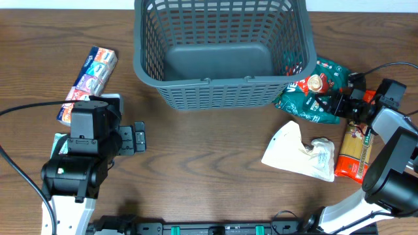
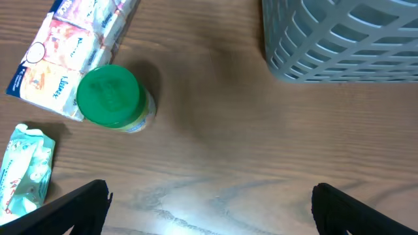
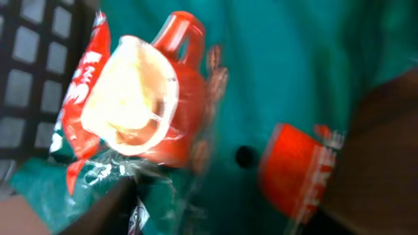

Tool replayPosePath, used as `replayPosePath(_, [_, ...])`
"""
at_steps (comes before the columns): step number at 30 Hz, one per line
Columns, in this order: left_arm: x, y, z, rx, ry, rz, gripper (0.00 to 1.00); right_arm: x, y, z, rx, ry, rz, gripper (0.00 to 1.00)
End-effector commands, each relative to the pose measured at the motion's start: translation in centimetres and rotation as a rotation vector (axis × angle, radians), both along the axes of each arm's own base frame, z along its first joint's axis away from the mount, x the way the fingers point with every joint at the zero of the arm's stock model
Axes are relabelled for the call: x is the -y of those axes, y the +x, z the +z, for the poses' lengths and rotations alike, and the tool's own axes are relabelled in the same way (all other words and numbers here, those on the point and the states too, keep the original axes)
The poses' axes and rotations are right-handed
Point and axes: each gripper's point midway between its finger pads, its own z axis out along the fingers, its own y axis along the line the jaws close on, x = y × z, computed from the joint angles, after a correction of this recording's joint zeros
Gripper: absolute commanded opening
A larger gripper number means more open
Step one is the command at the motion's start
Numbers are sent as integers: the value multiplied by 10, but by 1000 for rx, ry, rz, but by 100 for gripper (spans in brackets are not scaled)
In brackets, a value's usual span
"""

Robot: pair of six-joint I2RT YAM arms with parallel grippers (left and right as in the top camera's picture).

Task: Pack container
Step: 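Lift the green coffee bag and drop it into the grey basket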

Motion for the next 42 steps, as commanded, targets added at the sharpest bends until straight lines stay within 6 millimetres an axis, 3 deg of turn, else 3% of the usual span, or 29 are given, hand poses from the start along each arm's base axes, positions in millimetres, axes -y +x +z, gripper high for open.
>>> replayPosePath(1, [-2, 2, 9, 24, 16, -5, 98, -5, -2, -9, -37, 8, -7, 36])
replayPosePath(4, [-2, 2, 9, 24, 16, -5, 98, -5, -3, -10, -43, 5, -10, 24])
replayPosePath(5, [-2, 2, 9, 24, 16, -5, 98, -5, -3, -10, -44, 5, -11, 11])
replayPosePath(7, [-2, 2, 9, 24, 16, -5, 98, -5, -3, -10, -46, 10, -16, 2])
replayPosePath(24, [-2, 2, 9, 24, 16, -5, 99, -6, -4, -3, -74, 62, -72, 1])
replayPosePath(29, [-2, 2, 9, 24, 16, -5, 99, -2, 2, 37, -3, 21, -69, 1])
replayPosePath(38, [-2, 2, 9, 24, 16, -5, 98, 25, -5, 157, 157, -231, -184, 1])
replayPosePath(42, [-2, 2, 9, 24, 16, -5, 98, 25, -12, 207, 255, -294, -202, 1])
